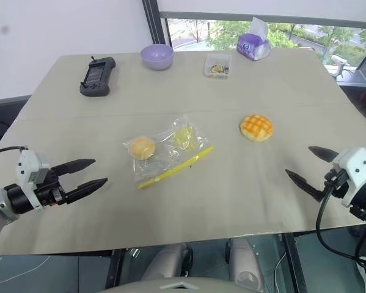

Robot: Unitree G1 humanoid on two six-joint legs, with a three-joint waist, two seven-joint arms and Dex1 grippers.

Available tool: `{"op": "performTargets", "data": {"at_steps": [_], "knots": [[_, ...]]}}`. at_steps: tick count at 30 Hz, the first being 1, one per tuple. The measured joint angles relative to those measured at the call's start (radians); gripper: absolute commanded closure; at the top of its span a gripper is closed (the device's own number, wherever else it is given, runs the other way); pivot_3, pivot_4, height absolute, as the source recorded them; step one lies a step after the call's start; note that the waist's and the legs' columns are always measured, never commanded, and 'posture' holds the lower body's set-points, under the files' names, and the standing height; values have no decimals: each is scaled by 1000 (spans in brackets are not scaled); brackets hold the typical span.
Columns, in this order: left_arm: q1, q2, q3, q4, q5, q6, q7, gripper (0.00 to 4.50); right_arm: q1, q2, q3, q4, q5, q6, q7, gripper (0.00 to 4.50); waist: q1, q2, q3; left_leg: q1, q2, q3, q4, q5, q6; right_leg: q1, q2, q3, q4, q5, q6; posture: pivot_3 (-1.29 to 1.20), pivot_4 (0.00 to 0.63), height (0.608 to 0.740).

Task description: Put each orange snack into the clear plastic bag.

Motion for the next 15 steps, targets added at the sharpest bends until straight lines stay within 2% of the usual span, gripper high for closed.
{"op": "performTargets", "data": {"at_steps": [15], "knots": [[-62,-13,-39,2,-21,50,9,703,-19,-6,7,-39,2,46,-24,0,0,0,0,0,0,0,0,0,0,0,0,0,0,1,0,0,150,740]]}}
